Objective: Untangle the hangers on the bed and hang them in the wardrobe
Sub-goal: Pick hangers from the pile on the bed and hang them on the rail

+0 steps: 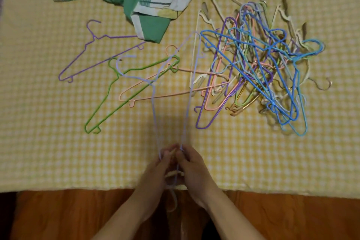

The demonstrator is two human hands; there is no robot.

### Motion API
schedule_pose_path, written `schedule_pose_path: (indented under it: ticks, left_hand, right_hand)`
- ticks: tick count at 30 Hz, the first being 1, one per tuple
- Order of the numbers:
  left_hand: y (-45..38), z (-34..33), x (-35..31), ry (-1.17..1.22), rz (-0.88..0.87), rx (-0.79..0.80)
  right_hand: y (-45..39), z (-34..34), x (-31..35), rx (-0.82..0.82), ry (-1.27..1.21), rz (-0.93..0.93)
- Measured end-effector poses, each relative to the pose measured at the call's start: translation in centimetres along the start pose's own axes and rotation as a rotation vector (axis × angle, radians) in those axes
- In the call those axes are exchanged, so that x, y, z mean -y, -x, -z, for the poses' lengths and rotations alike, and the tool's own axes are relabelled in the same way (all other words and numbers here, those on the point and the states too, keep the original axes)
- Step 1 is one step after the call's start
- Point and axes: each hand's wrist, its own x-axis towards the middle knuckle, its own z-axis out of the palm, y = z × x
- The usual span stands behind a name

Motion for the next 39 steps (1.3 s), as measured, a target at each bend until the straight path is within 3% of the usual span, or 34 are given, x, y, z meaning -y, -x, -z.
schedule_pose_path:
  ticks: [2,4,5,7,10,11,14,18,25,29,31,33,39]
  left_hand:
    - [0.3,1.4,-1.1,0.022,-0.117,-0.135]
    - [0.7,3.0,-2.2,0.039,-0.209,-0.210]
    - [0.9,3.9,-2.6,0.033,-0.241,-0.227]
    - [0.9,5.6,-3.3,0.037,-0.281,-0.258]
    - [0.8,7.5,-3.7,0.063,-0.324,-0.308]
    - [0.8,8.0,-3.7,0.057,-0.344,-0.324]
    - [1.1,8.9,-3.4,0.019,-0.394,-0.336]
    - [1.6,9.2,-2.5,0.021,-0.400,-0.362]
    - [3.7,7.8,-2.5,-0.010,-0.414,-0.407]
    - [5.1,6.4,-4.1,0.020,-0.404,-0.457]
    - [6.4,5.3,-5.4,0.025,-0.407,-0.461]
    - [8.4,3.9,-7.1,0.016,-0.425,-0.455]
    - [14.0,1.6,-11.4,-0.173,-0.503,-0.442]
  right_hand:
    - [-1.1,-1.9,0.8,0.142,0.159,-0.015]
    - [-3.3,-2.6,1.7,0.245,0.498,0.003]
    - [-4.9,-2.3,2.4,0.218,0.706,0.070]
    - [-8.7,-0.5,4.8,-0.041,0.980,0.191]
    - [-13.7,4.9,10.2,-0.623,0.894,0.242]
    - [-15.0,6.7,11.8,-0.748,0.867,0.229]
    - [-17.9,10.2,15.0,-0.860,0.925,0.076]
    - [-19.3,11.0,16.3,-0.784,1.028,-0.025]
    - [-16.9,10.7,17.0,-0.730,0.952,-0.102]
    - [-12.3,9.6,16.1,-0.641,0.576,-0.082]
    - [-7.8,8.1,15.0,-0.552,0.231,-0.034]
    - [-2.2,6.9,14.3,-0.562,0.063,0.035]
    - [9.6,7.7,17.6,-0.662,0.099,0.344]
